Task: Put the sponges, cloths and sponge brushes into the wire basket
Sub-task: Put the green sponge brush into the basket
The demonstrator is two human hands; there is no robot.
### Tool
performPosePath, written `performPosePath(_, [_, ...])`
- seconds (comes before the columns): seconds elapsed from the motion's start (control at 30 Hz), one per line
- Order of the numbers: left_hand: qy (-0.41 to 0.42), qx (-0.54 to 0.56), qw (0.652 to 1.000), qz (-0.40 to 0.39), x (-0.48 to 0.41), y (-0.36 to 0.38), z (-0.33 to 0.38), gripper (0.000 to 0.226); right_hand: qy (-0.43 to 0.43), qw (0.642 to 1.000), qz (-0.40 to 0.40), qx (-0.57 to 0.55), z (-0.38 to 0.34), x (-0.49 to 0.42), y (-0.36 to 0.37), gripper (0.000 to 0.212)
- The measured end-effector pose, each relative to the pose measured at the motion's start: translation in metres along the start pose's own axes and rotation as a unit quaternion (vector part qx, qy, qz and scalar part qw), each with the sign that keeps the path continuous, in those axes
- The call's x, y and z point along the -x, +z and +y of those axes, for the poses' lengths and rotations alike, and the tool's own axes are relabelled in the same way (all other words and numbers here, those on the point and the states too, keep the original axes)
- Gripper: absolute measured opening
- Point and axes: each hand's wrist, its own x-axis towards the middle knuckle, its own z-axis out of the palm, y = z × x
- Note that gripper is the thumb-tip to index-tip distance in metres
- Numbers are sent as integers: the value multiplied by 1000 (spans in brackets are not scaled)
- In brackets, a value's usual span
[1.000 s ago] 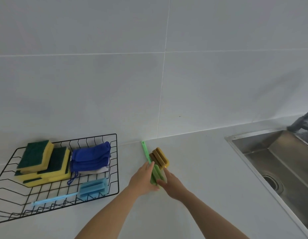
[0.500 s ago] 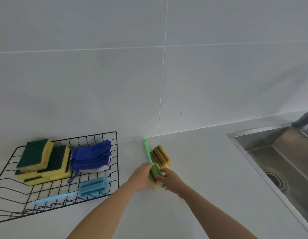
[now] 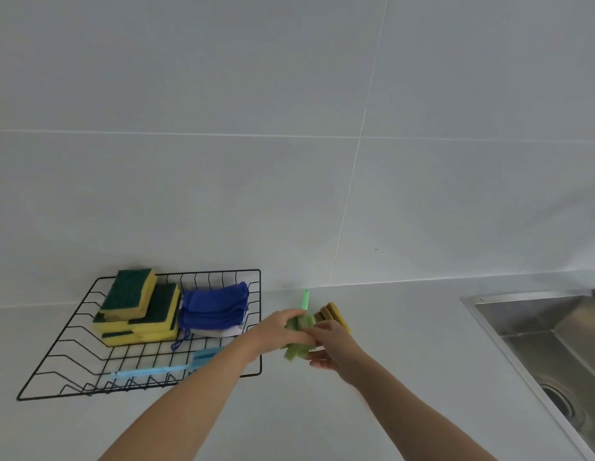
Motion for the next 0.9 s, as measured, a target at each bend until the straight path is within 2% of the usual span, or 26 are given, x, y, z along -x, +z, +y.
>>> performPosePath(0.1, [13,98,994,45,12,-15,4,67,-27,1000,8,-13,-14,10,13,33])
performPosePath(0.17, [7,163,981,100,19,-27,5,75,-50,999,8,-21,-21,16,26,34])
performPosePath(0.27, [-18,197,962,190,33,-52,0,82,-99,995,-7,-5,-32,24,57,39])
performPosePath(0.33, [-31,170,961,218,42,-65,-7,79,-134,991,-18,23,-34,29,77,40])
performPosePath(0.5, [-38,62,981,178,61,-78,-15,51,-161,984,-30,72,-24,25,100,36])
performPosePath(0.57, [-31,30,980,196,74,-96,-25,52,-168,981,-48,87,-29,26,117,35])
performPosePath(0.63, [-21,-16,978,205,86,-116,-34,57,-197,971,-41,129,-39,25,131,43])
performPosePath(0.7, [-15,-72,975,208,97,-135,-42,63,-263,938,4,225,-50,21,136,56])
performPosePath(0.8, [-10,-165,966,197,114,-162,-57,64,-354,828,72,429,-67,15,136,66])
performPosePath(0.9, [-13,-239,955,176,124,-185,-78,59,-349,744,75,564,-78,5,140,68])
